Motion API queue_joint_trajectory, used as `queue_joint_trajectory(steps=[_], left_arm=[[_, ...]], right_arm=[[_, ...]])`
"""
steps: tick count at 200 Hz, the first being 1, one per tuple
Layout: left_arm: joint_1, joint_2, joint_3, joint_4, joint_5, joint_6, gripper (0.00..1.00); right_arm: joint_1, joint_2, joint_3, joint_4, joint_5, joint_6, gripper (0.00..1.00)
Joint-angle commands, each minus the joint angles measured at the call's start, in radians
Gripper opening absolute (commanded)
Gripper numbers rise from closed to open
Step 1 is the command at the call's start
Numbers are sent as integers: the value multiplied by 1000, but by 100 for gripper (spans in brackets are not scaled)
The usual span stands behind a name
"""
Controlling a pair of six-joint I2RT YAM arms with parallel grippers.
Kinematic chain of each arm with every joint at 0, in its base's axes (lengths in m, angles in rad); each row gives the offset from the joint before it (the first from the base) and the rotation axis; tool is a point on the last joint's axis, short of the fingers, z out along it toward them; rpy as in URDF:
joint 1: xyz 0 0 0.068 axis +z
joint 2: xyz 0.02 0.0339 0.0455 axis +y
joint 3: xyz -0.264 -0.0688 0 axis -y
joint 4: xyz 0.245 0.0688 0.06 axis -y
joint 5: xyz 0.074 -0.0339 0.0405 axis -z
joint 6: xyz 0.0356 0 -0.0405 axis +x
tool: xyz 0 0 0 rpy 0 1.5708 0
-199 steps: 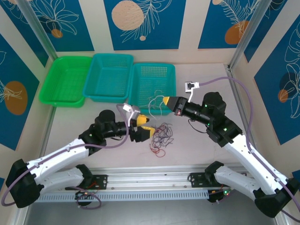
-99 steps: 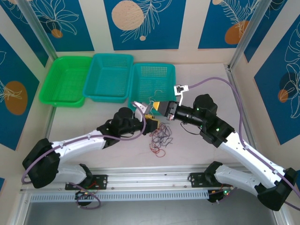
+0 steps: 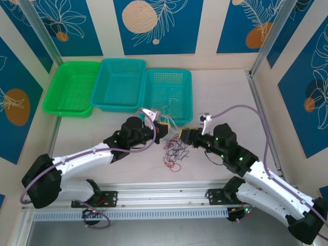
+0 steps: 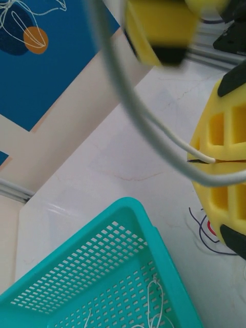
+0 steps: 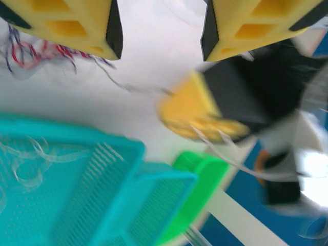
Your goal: Untangle the cables
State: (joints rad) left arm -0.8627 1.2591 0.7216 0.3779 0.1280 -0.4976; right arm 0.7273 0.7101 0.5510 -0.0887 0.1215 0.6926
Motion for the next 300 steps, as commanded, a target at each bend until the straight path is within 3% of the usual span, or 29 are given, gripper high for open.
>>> queue_joint_trajectory(steps=[1, 26, 68, 97, 112, 132, 158, 182, 207, 227, 253, 270, 300], left_arm=[[-7, -34, 31, 30, 40, -29, 0], [-7, -49, 55, 12, 65, -31, 0], [-7, -59, 88, 15, 136, -57, 0], [-8, -82, 97, 12, 152, -71, 0], [-9, -121, 104, -15, 148, -70, 0], [-7, -229, 99, -68, 77, -40, 0], [-1, -434, 73, -202, -173, 5, 0], [27, -594, 75, -380, -401, 21, 0], [58, -680, 61, -460, -474, 32, 0], [74, -670, 65, -486, -442, 18, 0], [98, -600, 86, -466, -385, 16, 0], [133, -505, 113, -426, -322, 23, 0], [232, -265, 192, -294, -129, -18, 0]], right_arm=[[7, 25, -130, 164, 2, -81, 57], [9, 126, -170, 294, -22, -104, 64], [43, 363, -46, 364, -84, -203, 68], [43, 495, -4, 401, 139, -176, 64], [41, 568, 7, 417, 193, -173, 53], [43, 660, 32, 351, 254, -122, 36], [46, 706, 15, 247, 308, -21, 34], [46, 687, -47, 185, 338, 56, 39], [44, 626, -117, 185, 335, 86, 34], [40, 556, -121, 169, 292, 66, 37], [42, 425, -76, 91, 242, 45, 49], [41, 304, -48, 12, 275, 61, 61], [28, 70, -47, -48, 303, 98, 63]])
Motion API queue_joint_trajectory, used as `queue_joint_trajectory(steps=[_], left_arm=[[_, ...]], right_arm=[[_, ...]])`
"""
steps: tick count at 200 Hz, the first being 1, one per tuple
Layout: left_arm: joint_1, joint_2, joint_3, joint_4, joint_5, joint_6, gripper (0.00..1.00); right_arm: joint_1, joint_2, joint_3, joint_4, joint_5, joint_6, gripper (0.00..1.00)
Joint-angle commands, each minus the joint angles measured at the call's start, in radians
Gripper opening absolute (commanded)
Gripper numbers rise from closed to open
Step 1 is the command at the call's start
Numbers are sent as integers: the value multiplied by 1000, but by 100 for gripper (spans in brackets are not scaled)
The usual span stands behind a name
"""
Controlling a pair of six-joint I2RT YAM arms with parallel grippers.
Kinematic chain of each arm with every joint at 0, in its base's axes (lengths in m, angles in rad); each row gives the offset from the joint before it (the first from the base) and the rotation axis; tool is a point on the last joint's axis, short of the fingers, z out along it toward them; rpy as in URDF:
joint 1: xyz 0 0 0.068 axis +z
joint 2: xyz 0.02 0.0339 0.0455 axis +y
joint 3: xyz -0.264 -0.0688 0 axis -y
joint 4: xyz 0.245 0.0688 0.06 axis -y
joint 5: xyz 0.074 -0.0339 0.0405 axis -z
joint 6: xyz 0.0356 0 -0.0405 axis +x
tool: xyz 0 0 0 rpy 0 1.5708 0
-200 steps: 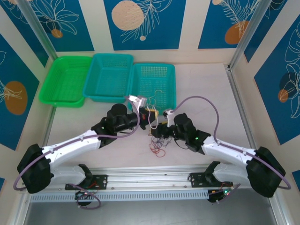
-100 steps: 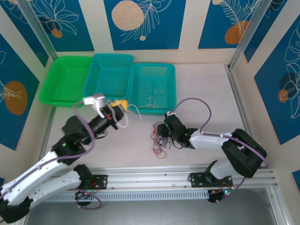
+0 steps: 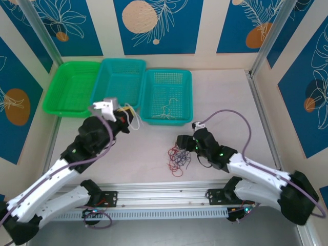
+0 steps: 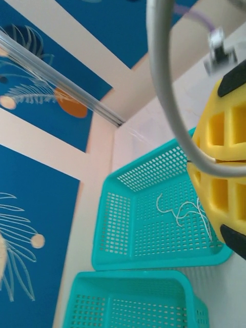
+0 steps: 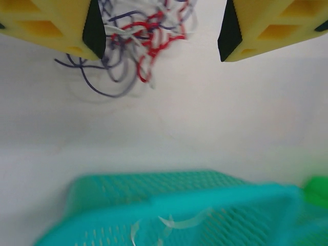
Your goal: Untangle the cables
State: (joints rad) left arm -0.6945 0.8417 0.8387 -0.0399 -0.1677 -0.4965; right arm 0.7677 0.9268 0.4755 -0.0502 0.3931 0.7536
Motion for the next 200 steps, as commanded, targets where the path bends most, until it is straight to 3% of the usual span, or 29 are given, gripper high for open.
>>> queue_joint_trajectory(steps=[1, 34, 75, 82, 93, 102, 113, 141, 200], left_arm=[[67, 162, 79, 131, 171, -18, 0], [99, 496, 272, 189, 263, 60, 0], [110, 855, 565, 111, 310, 87, 0], [112, 895, 599, 104, 316, 86, 14], [113, 934, 635, 96, 321, 87, 49], [112, 948, 659, 72, 322, 89, 75], [112, 959, 697, 4, 320, 98, 84], [113, 930, 700, -63, 344, 103, 86], [102, 624, 365, 97, 443, 18, 86]], right_arm=[[-11, -154, 29, -89, 31, 37, 63], [-13, -306, 63, -177, -15, 36, 63], [-12, -331, 97, -273, -56, 43, 63], [-13, -330, 98, -279, -57, 44, 63], [-13, -332, 99, -290, -61, 46, 63], [-13, -335, 101, -298, -61, 47, 63], [-13, -341, 101, -308, -55, 46, 63], [-16, -348, 93, -302, -38, 45, 63], [-39, -303, 62, -291, -23, 83, 63]])
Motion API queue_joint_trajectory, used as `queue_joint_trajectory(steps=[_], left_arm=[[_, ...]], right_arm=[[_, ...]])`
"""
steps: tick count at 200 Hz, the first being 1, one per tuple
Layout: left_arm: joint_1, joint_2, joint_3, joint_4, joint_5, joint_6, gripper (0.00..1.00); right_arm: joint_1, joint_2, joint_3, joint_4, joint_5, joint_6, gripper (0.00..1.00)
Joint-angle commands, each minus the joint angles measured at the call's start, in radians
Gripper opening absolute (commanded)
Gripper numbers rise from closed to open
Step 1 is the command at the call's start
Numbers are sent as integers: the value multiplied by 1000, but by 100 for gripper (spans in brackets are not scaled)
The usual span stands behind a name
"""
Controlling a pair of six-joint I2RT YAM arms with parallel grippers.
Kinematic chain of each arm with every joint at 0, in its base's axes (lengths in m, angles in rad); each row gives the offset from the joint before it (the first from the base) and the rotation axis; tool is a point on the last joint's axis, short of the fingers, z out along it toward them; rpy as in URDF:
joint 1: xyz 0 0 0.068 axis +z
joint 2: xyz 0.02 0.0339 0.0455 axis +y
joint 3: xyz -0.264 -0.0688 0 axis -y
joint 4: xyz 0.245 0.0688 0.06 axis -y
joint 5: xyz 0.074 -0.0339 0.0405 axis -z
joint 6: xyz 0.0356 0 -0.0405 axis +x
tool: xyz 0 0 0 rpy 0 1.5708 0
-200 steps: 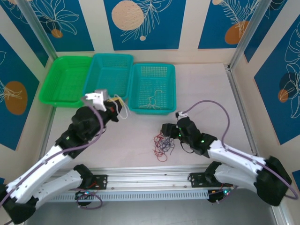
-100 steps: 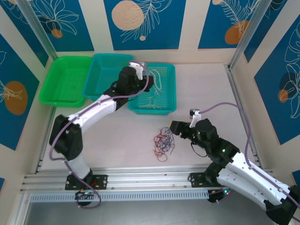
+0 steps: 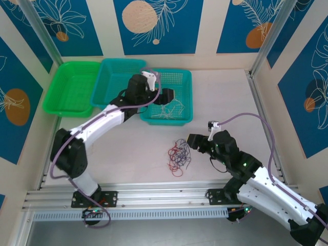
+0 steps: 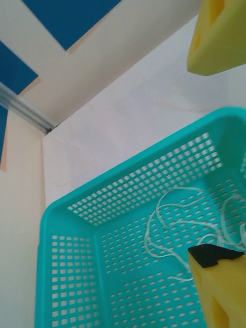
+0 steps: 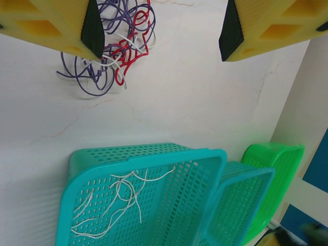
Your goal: Untangle the cables
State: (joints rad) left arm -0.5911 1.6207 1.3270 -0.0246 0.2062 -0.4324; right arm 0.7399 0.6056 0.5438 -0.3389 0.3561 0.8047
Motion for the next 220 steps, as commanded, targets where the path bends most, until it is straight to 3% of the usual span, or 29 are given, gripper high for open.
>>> queue_joint_trajectory(steps=[1, 37, 61, 106, 138, 162, 175, 202, 220], left_arm=[[-3, -163, -130, 83, 69, -48, 86], [-50, -374, -387, 88, 59, -66, 84], [-97, -436, -512, 56, 92, -43, 83], [-197, -335, -572, -90, 113, 35, 79], [-217, -253, -608, -59, 113, -35, 75], [-220, -228, -623, -55, 69, -84, 72], [-220, -215, -612, -88, 35, -99, 70], [-219, -213, -601, -128, 2, -152, 62], [-211, -229, -606, -126, 1, -195, 56]], right_arm=[[-11, 20, -6, -3, 14, 32, 63], [-23, 131, 0, -3, -49, 44, 63], [-27, 256, 28, -10, -112, 64, 64], [-33, 539, 110, -58, -156, 140, 67], [-18, 668, 117, 48, -221, 168, 65], [-5, 771, 123, 75, -180, 160, 65], [-6, 826, 137, 73, -183, 134, 57], [-4, 846, 125, 139, -226, 108, 17], [-11, 803, 96, 206, -259, 90, 6]])
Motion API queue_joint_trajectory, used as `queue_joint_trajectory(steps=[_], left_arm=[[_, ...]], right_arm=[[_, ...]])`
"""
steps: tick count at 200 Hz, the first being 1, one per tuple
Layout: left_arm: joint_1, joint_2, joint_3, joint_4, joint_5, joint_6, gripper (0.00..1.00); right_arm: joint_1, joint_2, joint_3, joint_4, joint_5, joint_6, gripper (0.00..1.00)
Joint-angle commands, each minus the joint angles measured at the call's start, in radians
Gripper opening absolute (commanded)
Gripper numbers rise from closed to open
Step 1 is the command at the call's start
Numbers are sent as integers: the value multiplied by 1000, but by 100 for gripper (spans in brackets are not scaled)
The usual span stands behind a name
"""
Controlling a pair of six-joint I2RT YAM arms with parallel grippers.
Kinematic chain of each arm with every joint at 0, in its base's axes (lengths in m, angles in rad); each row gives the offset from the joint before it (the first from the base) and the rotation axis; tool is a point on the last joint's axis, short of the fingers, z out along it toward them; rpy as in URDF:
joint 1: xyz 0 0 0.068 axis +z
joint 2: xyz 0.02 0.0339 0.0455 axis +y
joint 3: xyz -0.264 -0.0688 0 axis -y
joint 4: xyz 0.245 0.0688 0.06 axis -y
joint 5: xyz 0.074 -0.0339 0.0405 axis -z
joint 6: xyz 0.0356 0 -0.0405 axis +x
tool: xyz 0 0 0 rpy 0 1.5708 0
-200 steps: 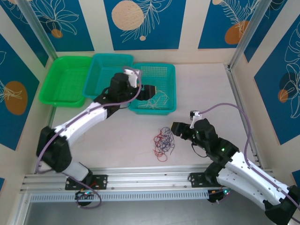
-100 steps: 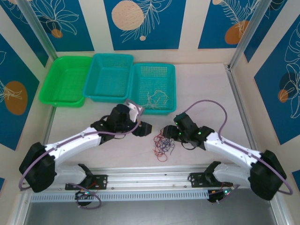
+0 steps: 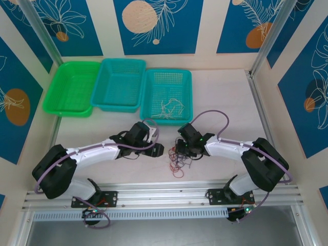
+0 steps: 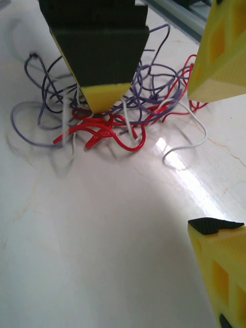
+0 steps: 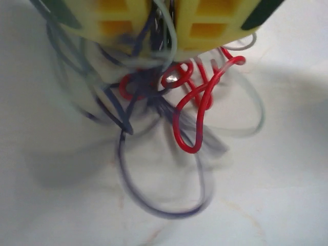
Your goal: Untangle the cables
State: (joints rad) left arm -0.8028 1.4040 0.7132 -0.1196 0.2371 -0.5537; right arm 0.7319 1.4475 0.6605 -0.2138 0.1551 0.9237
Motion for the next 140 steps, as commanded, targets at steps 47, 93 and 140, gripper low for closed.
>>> queue_joint_trajectory(steps=[47, 93, 140], left_arm=[[61, -54, -15, 59, 69, -134, 44], [92, -111, -38, 59, 68, -27, 44], [93, -118, -82, 164, 107, 154, 52]], right_arm=[[-37, -147, -93, 268, -281, -147, 0], [-46, -201, -87, 248, -336, -202, 0], [-45, -218, -73, 243, -381, -209, 0]])
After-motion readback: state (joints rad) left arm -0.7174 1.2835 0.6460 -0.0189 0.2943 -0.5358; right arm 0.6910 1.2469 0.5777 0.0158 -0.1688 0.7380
